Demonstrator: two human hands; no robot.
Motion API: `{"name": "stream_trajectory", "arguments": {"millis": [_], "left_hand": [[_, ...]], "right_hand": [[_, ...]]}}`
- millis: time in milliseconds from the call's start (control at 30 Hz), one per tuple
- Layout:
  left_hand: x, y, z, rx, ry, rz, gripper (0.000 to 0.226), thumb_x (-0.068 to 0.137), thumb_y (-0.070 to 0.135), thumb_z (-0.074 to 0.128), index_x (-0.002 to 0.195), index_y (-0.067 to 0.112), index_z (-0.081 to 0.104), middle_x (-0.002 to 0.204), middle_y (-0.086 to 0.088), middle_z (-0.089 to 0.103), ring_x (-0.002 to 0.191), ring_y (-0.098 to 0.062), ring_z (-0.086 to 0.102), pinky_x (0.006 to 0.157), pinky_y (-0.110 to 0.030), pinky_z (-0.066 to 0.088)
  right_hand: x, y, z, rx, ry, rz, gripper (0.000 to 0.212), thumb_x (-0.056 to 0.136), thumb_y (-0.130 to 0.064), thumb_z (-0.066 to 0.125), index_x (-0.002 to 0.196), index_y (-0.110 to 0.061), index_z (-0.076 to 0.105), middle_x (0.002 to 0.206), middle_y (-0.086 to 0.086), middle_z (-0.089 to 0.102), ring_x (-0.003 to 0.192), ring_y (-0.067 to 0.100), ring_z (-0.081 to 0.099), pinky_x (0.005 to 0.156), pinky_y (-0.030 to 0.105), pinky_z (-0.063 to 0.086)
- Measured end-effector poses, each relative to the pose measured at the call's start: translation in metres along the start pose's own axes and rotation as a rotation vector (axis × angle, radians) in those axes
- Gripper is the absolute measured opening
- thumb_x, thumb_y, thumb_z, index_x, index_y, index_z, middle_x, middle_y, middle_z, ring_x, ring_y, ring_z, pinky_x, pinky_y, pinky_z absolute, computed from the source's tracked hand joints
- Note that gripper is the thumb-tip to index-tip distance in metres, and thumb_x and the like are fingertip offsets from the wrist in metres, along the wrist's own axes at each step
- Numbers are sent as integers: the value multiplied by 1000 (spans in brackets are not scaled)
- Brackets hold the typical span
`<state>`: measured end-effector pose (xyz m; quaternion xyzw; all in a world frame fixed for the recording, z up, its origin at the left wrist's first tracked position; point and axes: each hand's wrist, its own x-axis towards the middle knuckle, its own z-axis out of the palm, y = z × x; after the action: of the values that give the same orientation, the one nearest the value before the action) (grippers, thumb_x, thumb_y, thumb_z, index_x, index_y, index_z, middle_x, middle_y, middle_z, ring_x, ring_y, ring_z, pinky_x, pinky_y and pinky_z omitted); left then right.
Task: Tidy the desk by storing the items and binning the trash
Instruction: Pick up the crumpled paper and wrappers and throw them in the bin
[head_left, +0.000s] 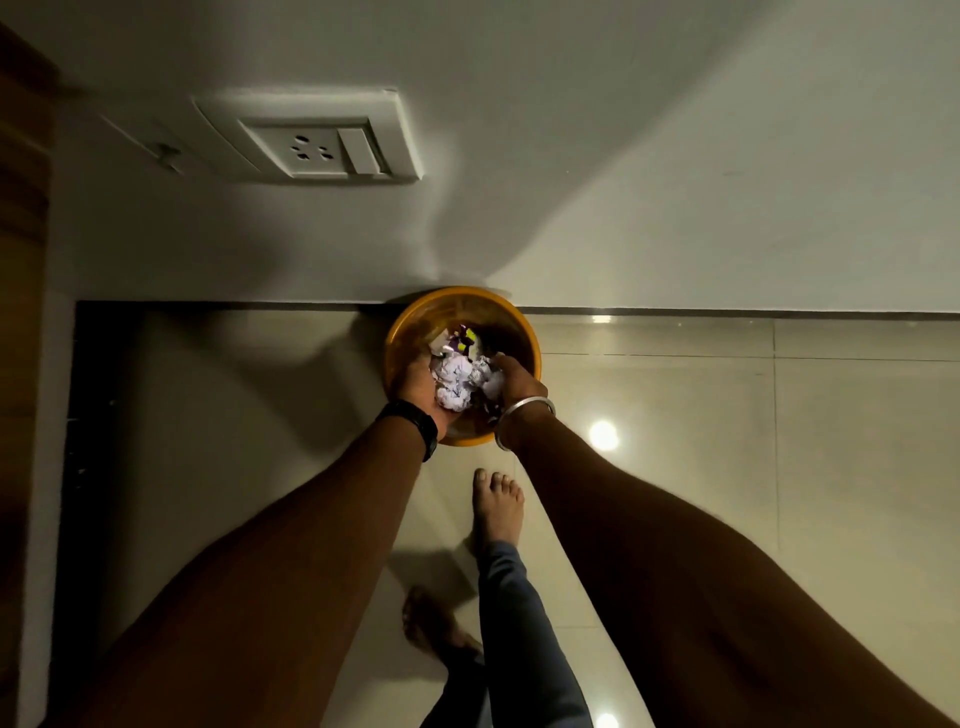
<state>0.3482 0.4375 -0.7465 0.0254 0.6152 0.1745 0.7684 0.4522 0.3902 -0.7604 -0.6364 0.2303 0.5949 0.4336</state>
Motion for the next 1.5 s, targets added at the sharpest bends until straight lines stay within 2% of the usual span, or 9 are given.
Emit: {"name": "stream_trajectory", "arguments": {"millis": [267, 400, 633, 867, 1000, 1133, 1200, 1333, 1500], "left_hand": [[-11, 0, 1, -68, 133, 17, 52, 110, 41, 30, 155, 14, 36, 157, -14, 41, 142, -37, 42, 99, -48, 42], [-15, -1, 2, -89, 140, 12, 54, 111, 39, 24, 156, 9, 31, 161, -16, 34, 146, -36, 36, 107, -46, 38], [-29, -3, -3, -64, 119, 22, 58, 111, 39, 26, 160, 9, 23, 167, -14, 22, 154, -33, 24, 122, -47, 26], [-103, 2, 8, 106, 74, 121, 40, 110, 26, 39, 143, 6, 48, 149, -13, 51, 146, -33, 38, 118, -44, 33], [-172, 10, 10, 284, 126, 257, 36, 103, 11, 51, 138, 4, 56, 141, -23, 59, 127, -37, 59, 102, -45, 49], [-248, 9, 6, 471, 161, 473, 20, 96, 29, 56, 108, 29, 71, 122, -14, 70, 115, -34, 67, 103, -50, 53], [-305, 13, 10, 569, 181, 611, 23, 94, 32, 58, 111, 28, 73, 119, -12, 73, 110, -30, 69, 101, -49, 55], [-412, 23, 12, 712, 268, 846, 31, 101, 20, 54, 128, 12, 67, 124, -6, 70, 109, -18, 63, 94, -26, 48], [-511, 38, -14, 677, 314, 1051, 33, 101, 17, 53, 132, 14, 64, 129, -4, 68, 118, -17, 62, 98, -26, 48]], "right_hand": [[-3, -3, -1, 113, -39, 118, 68, 97, -62, 47, 136, -7, 55, 127, 19, 64, 118, 41, 59, 87, 53, 52], [-7, -7, -2, 221, -53, 138, 80, 96, -66, 41, 147, -5, 40, 145, 21, 51, 133, 41, 50, 102, 56, 46], [-23, -9, -10, 182, -35, 57, 78, 98, -64, 38, 150, -5, 38, 150, 20, 46, 137, 38, 46, 87, 49, 49], [-93, -11, -14, 110, -79, -35, 67, 99, -56, 45, 144, -7, 47, 137, 19, 59, 118, 36, 61, 70, 41, 56], [-165, -18, -16, 18, -82, -144, 49, 97, -48, 55, 123, -7, 63, 113, 17, 71, 96, 32, 71, 62, 39, 60], [-258, -27, -12, -118, -73, -310, 33, 89, -44, 63, 86, -14, 76, 92, 12, 78, 89, 34, 74, 88, 52, 59], [-302, -29, -5, -209, -81, -429, 34, 85, -47, 63, 77, -18, 77, 87, 13, 77, 90, 38, 72, 91, 57, 57], [-396, -26, 8, -410, -178, -674, 34, 85, -50, 61, 94, -23, 79, 91, 3, 76, 93, 29, 71, 90, 56, 57], [-499, -12, 41, -634, -315, -900, 37, 86, -54, 57, 105, -29, 75, 104, -3, 75, 105, 18, 68, 95, 53, 55]]}}
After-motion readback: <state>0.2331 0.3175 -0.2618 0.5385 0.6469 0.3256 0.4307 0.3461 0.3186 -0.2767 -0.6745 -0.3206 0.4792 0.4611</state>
